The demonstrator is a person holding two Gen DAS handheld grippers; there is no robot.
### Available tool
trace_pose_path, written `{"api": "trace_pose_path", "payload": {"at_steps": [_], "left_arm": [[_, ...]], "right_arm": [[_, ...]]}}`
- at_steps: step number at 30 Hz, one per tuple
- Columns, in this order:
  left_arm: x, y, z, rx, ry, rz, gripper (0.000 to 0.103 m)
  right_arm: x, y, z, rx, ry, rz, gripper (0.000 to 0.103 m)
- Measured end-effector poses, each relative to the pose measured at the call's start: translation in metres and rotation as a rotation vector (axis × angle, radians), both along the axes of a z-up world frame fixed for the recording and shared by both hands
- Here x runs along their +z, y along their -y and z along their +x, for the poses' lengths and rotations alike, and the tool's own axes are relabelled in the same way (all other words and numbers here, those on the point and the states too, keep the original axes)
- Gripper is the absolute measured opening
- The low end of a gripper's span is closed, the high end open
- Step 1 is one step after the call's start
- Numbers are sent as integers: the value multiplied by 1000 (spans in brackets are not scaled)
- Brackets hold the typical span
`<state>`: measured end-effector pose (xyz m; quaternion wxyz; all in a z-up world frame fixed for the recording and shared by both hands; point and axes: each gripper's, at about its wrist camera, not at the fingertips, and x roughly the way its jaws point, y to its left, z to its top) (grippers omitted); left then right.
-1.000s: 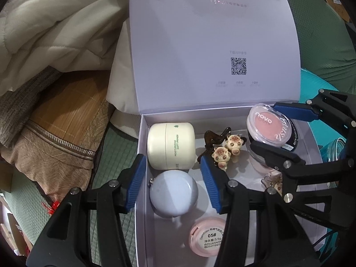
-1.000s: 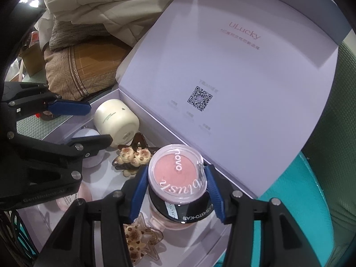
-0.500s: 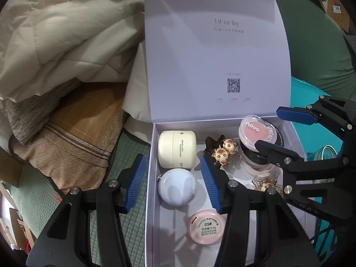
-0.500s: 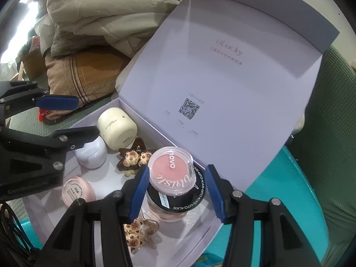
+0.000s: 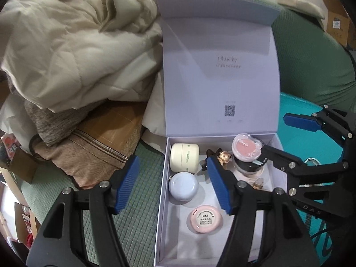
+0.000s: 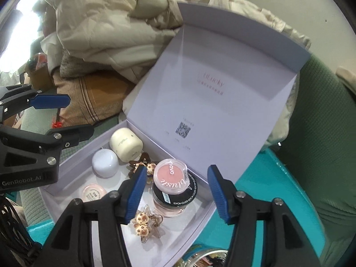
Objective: Organize objects
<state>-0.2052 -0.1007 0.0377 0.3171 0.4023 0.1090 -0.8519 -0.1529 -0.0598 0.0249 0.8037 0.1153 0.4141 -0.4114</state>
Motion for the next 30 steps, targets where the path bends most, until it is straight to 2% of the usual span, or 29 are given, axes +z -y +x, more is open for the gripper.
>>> {"api": "trace_pose_path", "payload": {"at_steps": [2, 5, 14, 23, 30], "left_arm": [[9, -4, 4, 2, -5, -18, 71], [27, -18, 13, 6, -18, -37, 75], [49, -41, 33, 25, -44, -70, 82], [61, -69, 54, 39, -60, -99, 89], [62, -92, 71, 45, -68, -91, 89]], "right_arm": [[6, -5, -1, 1, 7, -12, 61], [16, -14, -5, -1, 19, -29, 63], [40, -41, -18, -23, 45, -68, 70], [50, -73, -36, -53, 72, -64, 72], [51, -101, -49, -54, 78, -64, 72]]}}
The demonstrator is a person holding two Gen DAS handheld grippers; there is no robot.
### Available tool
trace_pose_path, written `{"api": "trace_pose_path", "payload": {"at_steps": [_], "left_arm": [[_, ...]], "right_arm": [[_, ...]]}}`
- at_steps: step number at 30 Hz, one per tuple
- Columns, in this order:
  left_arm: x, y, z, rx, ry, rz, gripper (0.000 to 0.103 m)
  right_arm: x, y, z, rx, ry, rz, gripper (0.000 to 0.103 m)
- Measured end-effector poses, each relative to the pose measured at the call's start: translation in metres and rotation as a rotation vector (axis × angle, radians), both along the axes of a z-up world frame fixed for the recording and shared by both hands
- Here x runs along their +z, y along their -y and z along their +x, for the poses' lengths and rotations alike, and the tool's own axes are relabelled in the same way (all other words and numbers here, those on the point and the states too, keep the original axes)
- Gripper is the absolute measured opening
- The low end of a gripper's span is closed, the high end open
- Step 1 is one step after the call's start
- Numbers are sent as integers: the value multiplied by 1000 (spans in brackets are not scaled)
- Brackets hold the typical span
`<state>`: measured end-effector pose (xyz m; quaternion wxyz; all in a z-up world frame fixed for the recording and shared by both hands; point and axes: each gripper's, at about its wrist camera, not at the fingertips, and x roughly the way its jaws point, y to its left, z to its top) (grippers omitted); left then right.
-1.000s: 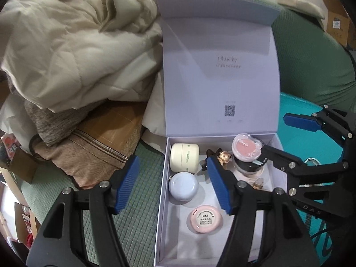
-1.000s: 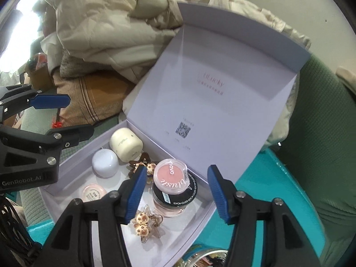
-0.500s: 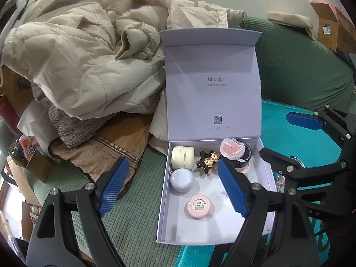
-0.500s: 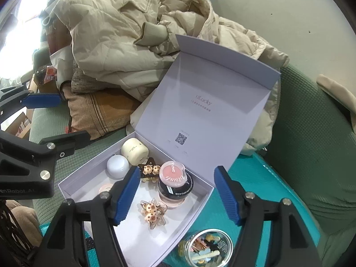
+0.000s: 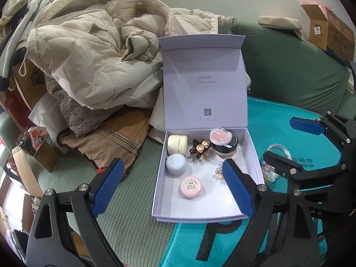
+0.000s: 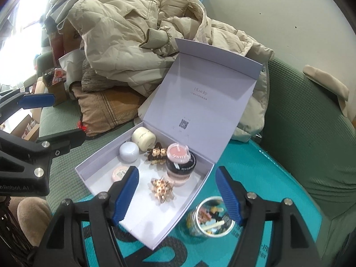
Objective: Organize objects
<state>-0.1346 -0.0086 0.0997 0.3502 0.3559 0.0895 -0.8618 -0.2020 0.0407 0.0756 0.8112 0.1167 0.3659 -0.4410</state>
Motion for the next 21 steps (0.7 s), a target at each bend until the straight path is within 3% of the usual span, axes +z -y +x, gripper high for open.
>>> {"api": "trace_pose_path", "payload": {"at_steps": [21], "left_arm": [[-25, -59, 35, 72, 16, 55, 90]], "right_arm": [[-19, -66, -30, -18, -13, 30, 72]]}}
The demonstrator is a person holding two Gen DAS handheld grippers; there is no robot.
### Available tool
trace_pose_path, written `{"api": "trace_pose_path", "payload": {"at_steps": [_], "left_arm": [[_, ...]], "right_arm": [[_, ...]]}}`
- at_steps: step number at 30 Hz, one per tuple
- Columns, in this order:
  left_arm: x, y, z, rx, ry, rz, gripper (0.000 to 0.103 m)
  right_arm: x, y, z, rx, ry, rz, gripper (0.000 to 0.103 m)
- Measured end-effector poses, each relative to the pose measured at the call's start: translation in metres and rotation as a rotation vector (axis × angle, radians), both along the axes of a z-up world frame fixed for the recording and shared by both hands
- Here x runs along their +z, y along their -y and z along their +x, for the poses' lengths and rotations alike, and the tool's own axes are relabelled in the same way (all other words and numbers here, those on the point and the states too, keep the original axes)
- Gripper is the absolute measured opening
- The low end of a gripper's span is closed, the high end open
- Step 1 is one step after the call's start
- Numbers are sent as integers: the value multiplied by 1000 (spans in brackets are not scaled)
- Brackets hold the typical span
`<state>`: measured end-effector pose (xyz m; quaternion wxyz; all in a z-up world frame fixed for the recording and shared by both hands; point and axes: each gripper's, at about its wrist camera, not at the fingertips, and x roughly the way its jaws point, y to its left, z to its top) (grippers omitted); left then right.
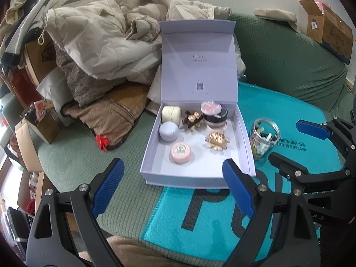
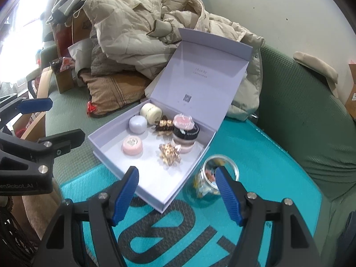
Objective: Organize objects
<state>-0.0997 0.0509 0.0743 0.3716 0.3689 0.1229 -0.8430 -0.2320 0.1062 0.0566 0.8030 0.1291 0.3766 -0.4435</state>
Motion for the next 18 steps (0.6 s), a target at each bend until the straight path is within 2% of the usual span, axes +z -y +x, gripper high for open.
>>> {"api": "trace_pose_path", "payload": {"at_steps": [12, 18], "left_arm": [[-18, -19, 21, 48, -4, 39, 90], [-25, -30, 28, 69, 9, 34, 90]], "right_arm": [[-14, -31, -17, -28, 7, 21, 72], [-15, -44, -23, -40, 15, 10, 72]]}}
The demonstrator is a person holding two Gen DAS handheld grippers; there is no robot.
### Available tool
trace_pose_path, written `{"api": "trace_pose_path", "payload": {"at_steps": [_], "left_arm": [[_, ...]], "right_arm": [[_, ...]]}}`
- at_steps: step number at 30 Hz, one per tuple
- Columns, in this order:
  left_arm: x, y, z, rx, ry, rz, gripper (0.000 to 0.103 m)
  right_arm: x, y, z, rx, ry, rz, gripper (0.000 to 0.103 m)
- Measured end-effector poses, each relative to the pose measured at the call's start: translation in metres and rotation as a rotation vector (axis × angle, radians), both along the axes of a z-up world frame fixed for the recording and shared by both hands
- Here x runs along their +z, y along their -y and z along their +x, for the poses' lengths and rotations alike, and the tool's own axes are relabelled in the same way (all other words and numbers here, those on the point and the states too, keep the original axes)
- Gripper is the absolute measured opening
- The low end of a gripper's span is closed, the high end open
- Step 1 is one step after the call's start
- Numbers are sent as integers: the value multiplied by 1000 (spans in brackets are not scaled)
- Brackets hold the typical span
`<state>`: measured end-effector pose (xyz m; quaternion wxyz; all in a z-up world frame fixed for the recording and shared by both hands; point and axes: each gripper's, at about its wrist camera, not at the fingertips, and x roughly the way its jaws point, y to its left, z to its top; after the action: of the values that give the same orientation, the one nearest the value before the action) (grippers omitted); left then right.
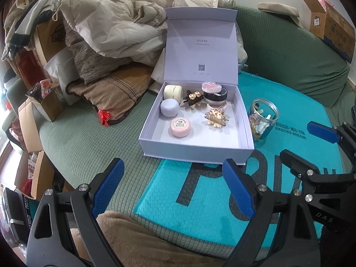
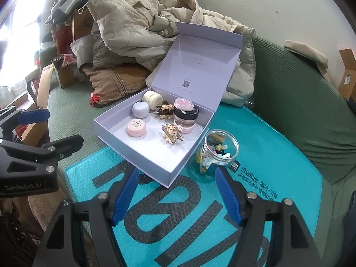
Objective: Organize objects
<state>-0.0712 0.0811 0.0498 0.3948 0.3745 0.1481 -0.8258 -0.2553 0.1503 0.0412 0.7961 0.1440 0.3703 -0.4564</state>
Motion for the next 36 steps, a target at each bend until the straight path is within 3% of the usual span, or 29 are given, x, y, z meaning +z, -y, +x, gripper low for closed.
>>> {"api": "trace_pose_path", "payload": {"at_steps": [36], "left_arm": [[-15, -14, 18, 65, 21, 40, 90]], "right_arm": [[-18, -8, 1, 30, -22, 38, 72]]}}
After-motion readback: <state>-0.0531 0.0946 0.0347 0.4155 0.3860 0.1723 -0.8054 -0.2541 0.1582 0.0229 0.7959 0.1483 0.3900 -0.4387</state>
